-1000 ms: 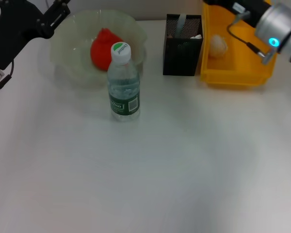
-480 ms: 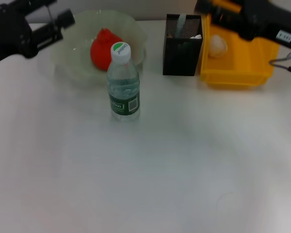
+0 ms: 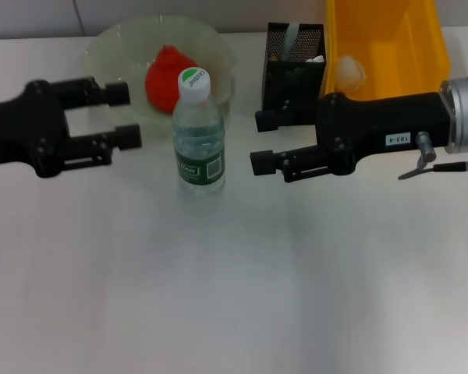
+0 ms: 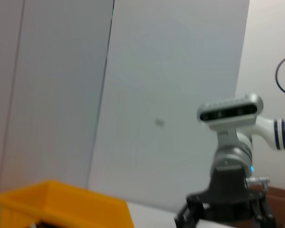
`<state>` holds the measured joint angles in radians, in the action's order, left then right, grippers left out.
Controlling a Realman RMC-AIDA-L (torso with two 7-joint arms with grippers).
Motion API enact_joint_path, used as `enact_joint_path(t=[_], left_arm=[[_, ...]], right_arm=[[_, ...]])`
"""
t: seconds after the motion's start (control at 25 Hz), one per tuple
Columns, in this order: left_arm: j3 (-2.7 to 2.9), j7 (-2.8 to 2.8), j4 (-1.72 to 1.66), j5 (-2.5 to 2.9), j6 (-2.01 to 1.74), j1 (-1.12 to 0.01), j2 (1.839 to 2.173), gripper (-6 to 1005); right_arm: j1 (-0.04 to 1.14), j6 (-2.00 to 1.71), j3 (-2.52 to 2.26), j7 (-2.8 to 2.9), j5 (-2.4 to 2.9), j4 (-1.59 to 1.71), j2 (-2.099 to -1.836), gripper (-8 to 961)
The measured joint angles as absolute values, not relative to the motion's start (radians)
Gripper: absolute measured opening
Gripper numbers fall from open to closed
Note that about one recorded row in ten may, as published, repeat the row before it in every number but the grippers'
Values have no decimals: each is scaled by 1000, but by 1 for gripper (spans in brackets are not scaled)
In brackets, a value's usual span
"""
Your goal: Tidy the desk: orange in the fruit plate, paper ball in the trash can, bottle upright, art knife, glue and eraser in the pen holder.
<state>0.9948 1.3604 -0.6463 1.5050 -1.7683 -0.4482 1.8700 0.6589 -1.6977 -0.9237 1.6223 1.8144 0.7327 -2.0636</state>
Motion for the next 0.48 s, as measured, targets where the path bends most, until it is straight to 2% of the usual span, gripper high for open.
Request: enact_joint_path(t=[0.48], left_arm=[[993, 1373, -637, 1529, -1775, -441, 1900, 673]], right_arm=[[646, -1706, -914, 1614, 1808, 737, -2074, 824]])
